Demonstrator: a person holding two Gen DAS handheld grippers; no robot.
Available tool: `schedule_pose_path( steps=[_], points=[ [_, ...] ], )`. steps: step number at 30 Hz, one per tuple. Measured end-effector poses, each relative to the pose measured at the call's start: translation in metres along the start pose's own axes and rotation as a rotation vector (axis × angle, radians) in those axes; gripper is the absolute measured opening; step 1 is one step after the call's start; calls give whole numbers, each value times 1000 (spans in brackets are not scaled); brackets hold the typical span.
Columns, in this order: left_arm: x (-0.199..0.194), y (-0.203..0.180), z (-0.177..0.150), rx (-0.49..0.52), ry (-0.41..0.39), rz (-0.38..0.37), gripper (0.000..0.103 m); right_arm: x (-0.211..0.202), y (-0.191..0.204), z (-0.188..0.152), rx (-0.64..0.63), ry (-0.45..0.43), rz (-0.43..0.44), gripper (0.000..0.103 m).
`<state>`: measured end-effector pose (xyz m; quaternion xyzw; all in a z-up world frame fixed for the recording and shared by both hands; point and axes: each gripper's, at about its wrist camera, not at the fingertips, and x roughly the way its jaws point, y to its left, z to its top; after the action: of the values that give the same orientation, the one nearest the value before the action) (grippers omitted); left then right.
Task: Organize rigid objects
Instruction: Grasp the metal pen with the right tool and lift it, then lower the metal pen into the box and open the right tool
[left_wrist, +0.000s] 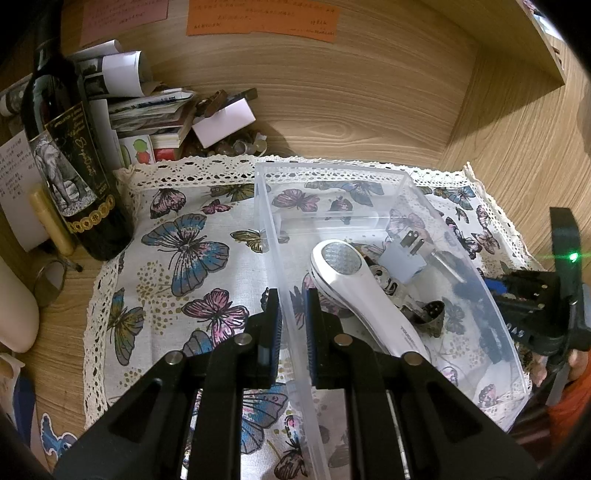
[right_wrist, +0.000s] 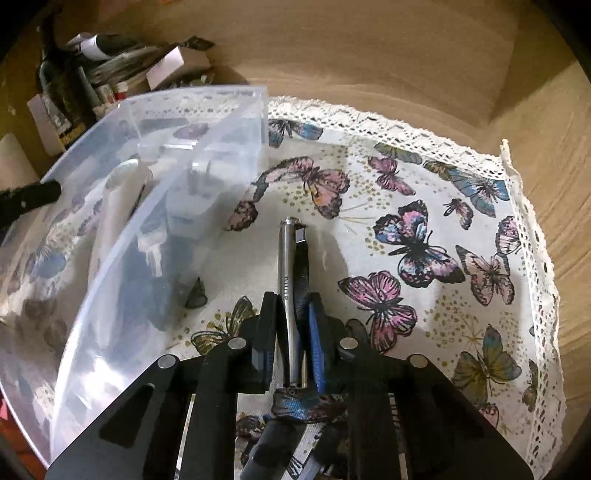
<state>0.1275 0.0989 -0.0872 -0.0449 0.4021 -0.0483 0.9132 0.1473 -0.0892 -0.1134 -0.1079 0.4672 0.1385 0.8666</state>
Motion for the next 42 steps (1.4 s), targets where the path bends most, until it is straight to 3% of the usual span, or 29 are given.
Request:
schedule_pose_path(
  steps=[11,21,36,42],
  points=[
    [0,-1,0,-4,1,-4,10,-54,11,23,-16,-170,-22,15],
    [0,-1,0,-3,1,-4,10,-91,38,46,-83,-298,31,15],
    [0,0,1,-4,-1,-14,10,-56,81,54,-172,-222,113,13],
    [0,0,1,-3,-1,-13,10,-60,85,53,-190,-221,95,13]
  ],
)
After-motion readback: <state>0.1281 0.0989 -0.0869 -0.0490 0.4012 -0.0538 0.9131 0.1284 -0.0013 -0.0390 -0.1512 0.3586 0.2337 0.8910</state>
